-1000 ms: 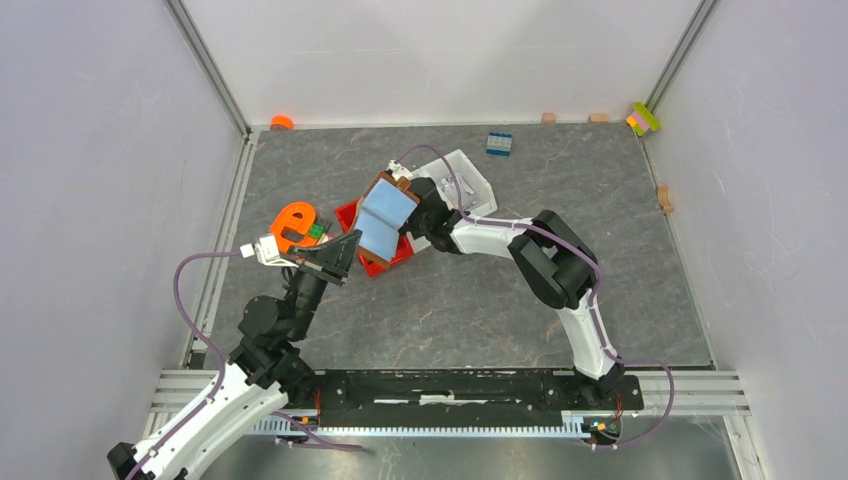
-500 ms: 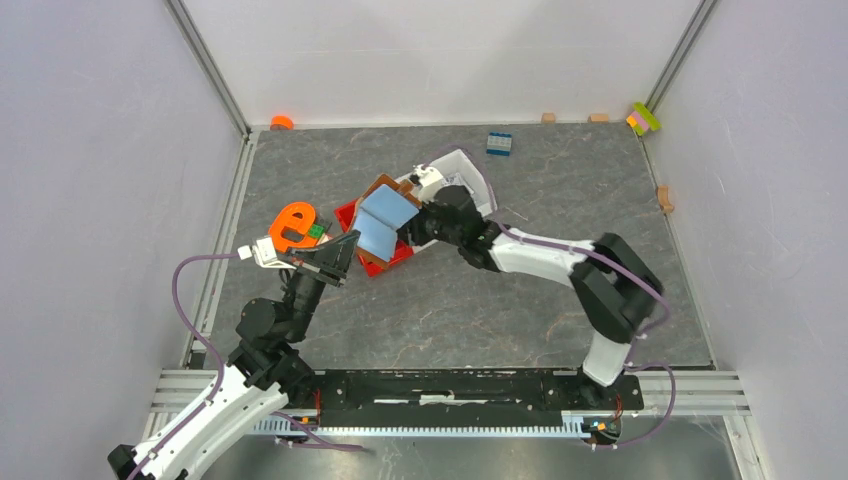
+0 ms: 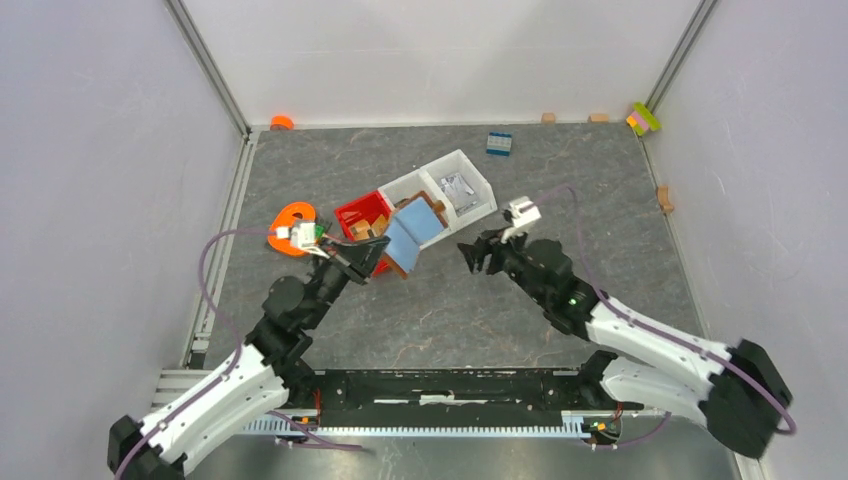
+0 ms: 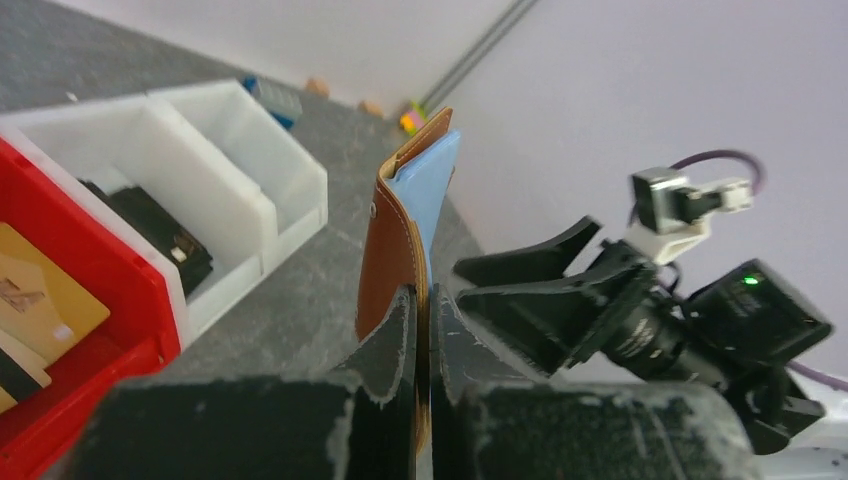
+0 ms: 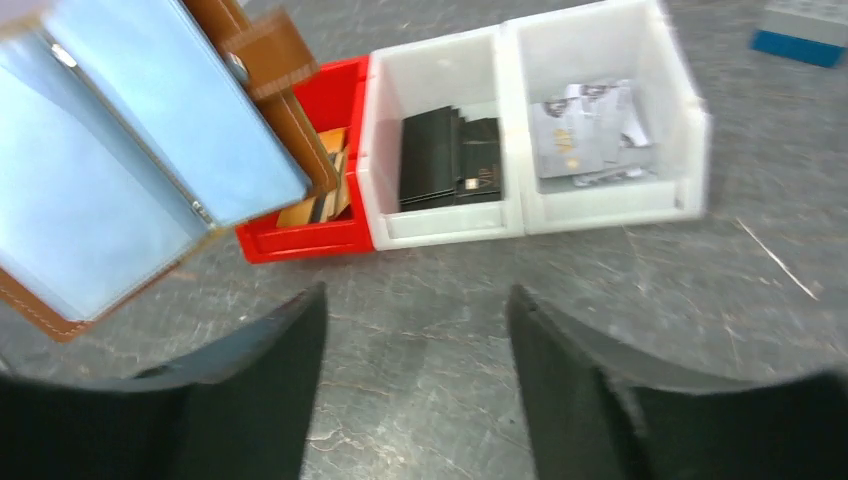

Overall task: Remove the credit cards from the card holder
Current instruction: Close the card holder at the center of the board.

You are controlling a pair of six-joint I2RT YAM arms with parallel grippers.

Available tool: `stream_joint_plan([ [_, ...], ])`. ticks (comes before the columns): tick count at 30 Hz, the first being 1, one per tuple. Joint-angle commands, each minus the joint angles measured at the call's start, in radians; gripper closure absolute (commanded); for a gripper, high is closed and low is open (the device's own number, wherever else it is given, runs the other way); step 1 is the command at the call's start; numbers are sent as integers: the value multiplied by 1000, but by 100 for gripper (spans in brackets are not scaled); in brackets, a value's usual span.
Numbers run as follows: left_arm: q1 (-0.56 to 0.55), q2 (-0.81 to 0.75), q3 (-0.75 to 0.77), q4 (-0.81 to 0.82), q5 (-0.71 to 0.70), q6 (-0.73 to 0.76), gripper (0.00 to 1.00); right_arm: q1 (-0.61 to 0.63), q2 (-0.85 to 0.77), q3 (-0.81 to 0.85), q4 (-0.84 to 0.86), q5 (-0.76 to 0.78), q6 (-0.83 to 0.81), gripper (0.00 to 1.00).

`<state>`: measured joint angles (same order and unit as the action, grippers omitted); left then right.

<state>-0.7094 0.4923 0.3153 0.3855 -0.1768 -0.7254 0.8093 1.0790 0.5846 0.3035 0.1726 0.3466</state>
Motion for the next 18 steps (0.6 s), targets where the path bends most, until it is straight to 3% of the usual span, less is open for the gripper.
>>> stream_joint_plan([
  [1, -2, 129, 69, 109, 183, 61, 98, -2, -197, -171, 86, 187, -7, 23],
  [3, -2, 189, 79, 151, 259, 71, 98, -2, -263, -246, 166, 189, -12, 17],
  [9, -2, 355, 146, 209, 471, 97, 98, -2, -312, -277, 177, 182, -70, 17],
  [18, -3, 450, 165, 243, 526, 89, 98, -2, -424, -354, 221, 269, -79, 18],
])
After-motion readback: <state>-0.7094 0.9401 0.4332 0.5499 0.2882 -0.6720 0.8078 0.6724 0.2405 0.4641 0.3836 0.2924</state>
